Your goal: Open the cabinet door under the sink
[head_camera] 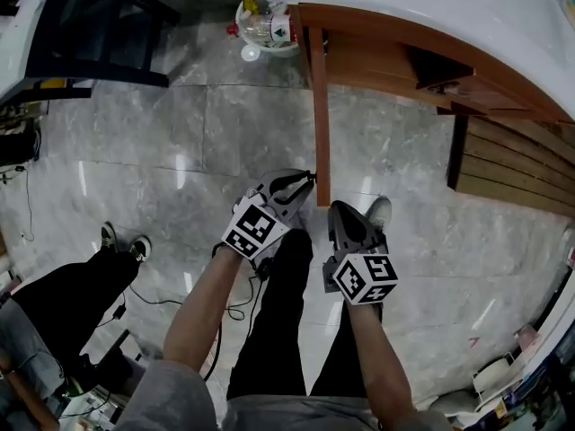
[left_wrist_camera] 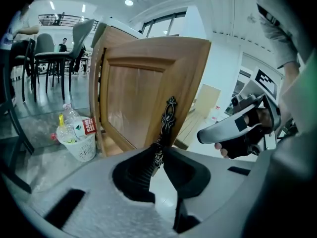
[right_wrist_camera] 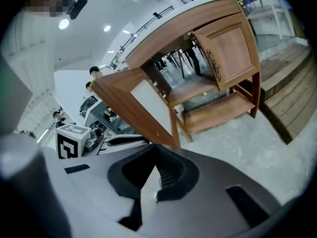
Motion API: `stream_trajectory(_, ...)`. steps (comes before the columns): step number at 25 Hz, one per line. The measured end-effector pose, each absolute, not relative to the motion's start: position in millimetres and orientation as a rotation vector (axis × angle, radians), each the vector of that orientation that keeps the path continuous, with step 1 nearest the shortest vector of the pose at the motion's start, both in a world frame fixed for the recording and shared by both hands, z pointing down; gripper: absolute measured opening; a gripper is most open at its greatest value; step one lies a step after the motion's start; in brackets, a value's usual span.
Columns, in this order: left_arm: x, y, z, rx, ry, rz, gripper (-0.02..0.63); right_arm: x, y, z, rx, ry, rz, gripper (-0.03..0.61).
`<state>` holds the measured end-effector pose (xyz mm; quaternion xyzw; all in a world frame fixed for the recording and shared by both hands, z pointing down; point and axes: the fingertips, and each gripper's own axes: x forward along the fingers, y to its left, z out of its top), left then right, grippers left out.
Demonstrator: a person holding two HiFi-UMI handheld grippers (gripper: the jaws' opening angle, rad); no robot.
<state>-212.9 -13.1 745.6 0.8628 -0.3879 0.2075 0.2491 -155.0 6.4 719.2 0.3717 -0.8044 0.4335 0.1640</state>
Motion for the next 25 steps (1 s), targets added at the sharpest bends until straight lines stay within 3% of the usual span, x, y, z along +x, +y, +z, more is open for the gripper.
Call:
stream_trajectory(6,-260.0,-1.7,745.7,2.244,-1.180,0.502,0.037,-190.0,16.4,714.9,0.997,-2.315,1.213,0.011)
stream_trajectory(25,-254.4,24.2,705.6,2.203,-1.260,0.487,0.038,-206.2,22.4,676.7,0.908,-2.352,1.170,0.011)
